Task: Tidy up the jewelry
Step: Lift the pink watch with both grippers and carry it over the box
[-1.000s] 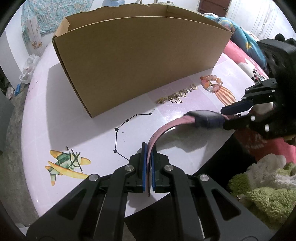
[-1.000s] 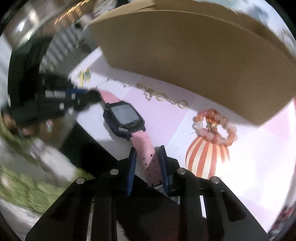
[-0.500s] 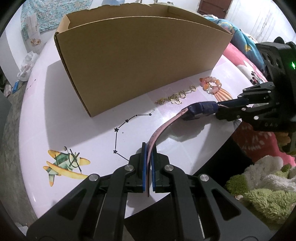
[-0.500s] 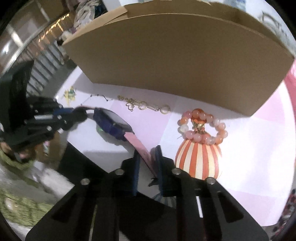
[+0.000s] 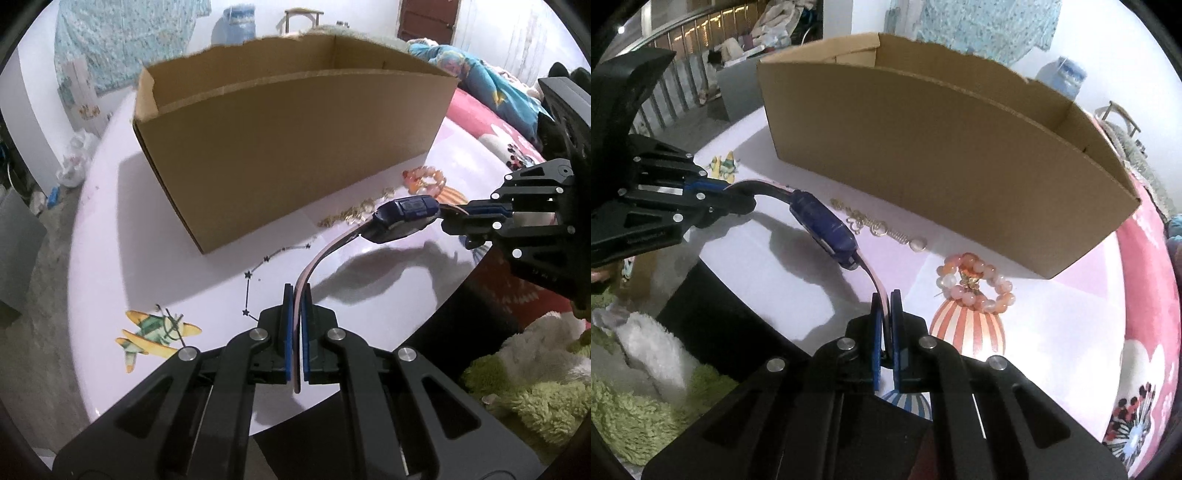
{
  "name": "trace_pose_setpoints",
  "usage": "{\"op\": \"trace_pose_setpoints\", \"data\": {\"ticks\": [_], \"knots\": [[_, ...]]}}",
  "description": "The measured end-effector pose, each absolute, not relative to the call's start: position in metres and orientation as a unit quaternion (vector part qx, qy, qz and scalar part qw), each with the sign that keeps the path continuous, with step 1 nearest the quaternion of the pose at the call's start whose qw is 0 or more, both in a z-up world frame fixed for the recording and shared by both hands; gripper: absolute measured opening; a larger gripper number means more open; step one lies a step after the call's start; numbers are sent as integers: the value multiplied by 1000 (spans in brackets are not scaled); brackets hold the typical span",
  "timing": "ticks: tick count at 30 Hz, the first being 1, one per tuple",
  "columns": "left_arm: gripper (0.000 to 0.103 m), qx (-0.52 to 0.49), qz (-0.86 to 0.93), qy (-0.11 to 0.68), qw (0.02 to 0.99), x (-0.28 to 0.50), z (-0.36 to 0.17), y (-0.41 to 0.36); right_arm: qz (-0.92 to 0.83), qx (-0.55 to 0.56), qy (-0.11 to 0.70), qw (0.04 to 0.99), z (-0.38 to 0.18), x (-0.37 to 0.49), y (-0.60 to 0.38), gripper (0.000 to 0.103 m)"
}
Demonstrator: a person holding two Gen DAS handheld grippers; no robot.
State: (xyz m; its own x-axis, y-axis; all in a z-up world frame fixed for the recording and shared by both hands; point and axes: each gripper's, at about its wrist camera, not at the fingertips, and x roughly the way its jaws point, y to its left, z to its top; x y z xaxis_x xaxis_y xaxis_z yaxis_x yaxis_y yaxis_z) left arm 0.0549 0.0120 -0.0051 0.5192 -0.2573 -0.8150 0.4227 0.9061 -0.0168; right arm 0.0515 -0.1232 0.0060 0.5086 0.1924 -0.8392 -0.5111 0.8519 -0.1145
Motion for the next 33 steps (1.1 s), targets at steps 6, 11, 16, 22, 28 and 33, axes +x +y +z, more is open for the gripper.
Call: {"op": "trace_pose_setpoints", "data": {"ticks": [6,11,16,22,28,33], "knots": [[3,112,-188,425,879,40,13,2,197,-174,420,869,25,35,-135,4],[3,115,-183,395,893,24,43,-3,193,-160,380,890,51,16,-145,4],[3,127,-178,349,911,17,81,-9,189,-151,332,912,85,9,-152,4],[3,137,-185,302,925,27,124,-15,193,-138,281,930,133,29,-161,4],[3,121,-212,309,919,74,144,-17,239,-132,303,913,157,90,-165,4],[2,75,-244,381,889,132,126,-11,274,-132,387,870,150,163,-159,4]]}}
